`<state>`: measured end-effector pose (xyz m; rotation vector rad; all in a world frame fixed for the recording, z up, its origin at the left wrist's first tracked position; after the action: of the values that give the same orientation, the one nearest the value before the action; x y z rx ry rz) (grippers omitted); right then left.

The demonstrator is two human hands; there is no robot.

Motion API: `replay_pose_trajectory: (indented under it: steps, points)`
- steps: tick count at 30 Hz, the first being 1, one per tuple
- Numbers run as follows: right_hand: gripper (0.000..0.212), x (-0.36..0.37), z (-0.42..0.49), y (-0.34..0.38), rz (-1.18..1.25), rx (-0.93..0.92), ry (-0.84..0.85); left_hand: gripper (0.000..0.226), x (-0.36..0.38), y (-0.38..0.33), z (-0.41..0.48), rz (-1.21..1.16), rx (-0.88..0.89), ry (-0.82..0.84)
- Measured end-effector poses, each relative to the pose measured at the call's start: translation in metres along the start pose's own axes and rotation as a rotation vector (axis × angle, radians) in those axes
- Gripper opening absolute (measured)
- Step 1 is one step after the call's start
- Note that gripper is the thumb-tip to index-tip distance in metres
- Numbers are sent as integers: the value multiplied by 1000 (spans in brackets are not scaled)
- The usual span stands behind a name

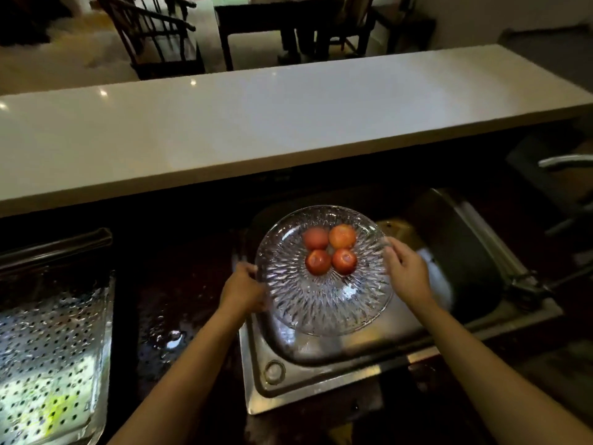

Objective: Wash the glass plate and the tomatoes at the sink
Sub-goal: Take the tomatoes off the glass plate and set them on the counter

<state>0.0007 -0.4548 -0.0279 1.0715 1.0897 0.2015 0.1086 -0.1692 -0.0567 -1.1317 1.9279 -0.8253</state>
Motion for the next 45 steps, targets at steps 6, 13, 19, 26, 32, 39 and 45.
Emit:
replay_pose_trajectory:
  steps: [6,13,19,26,32,39,45]
  points:
    - [25,-6,21,-53,-96,1,25,33,55,20,31,-30,-150,23]
    - [27,15,51,-116,-211,38,138,34,95,42,61,-37,-251,-5]
    - [29,44,63,-154,-340,84,244,38,109,63,85,-20,-265,-33]
    - [29,80,73,-188,-471,133,378,42,120,101,123,96,-249,-65]
    - [27,101,81,-205,-610,96,487,41,127,132,142,202,-269,-97]
    - [22,110,78,-216,-662,113,565,31,132,133,141,435,-244,-90]
    - [24,110,77,-219,-673,133,566,37,134,128,138,491,-192,-107]
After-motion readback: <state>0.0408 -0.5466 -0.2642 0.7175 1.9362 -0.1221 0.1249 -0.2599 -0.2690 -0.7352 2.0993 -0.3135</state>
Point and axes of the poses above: each hand's wrist, its own z-axis towards the middle knuckle, its own x-axis out of the palm, y = z × x, the point moved 7 cm from there along z, towards the middle knuckle, and after that the axes turned 10 degrees about -z, right-handed, at the moved point
